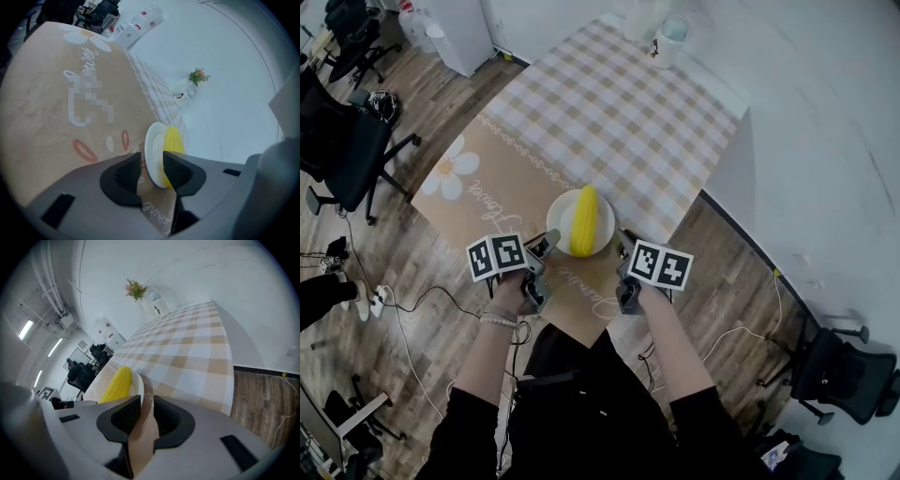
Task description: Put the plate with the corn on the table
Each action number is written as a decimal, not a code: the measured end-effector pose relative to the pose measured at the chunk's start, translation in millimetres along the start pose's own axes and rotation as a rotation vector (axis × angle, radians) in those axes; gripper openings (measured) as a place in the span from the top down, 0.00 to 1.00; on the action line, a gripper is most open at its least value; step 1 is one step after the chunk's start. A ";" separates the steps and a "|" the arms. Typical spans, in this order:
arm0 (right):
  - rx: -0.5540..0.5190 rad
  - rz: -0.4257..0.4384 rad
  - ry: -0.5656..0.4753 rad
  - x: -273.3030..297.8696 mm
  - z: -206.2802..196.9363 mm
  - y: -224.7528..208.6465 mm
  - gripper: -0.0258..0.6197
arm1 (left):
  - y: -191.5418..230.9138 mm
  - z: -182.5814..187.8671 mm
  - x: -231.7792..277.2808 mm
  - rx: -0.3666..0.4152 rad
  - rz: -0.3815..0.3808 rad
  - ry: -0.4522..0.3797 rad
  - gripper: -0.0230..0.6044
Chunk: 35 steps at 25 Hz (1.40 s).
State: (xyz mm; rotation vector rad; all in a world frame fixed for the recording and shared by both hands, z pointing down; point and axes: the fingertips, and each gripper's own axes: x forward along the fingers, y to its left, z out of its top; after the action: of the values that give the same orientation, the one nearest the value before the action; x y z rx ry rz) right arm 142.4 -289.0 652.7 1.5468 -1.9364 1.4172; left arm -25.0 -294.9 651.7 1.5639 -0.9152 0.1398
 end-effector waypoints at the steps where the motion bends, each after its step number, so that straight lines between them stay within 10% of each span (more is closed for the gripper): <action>1: -0.005 -0.006 -0.006 -6.4 -3.3 -6.8 0.79 | 0.4 -7.0 -1.5 0.001 0.005 -0.003 0.72; 12: -0.140 0.054 -0.085 -32.7 -5.1 15.3 0.89 | -12.9 -3.0 -46.3 0.188 0.008 -0.142 0.93; 35: -0.464 0.211 -0.382 -142.5 50.4 125.0 0.89 | -168.3 7.7 -133.5 0.885 -0.057 -0.360 0.94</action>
State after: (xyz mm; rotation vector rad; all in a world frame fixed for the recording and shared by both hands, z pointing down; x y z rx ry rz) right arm 106.5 -254.6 462.9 1.4928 -2.4872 0.6801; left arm -15.3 -251.7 441.3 2.4899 -1.1648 0.2493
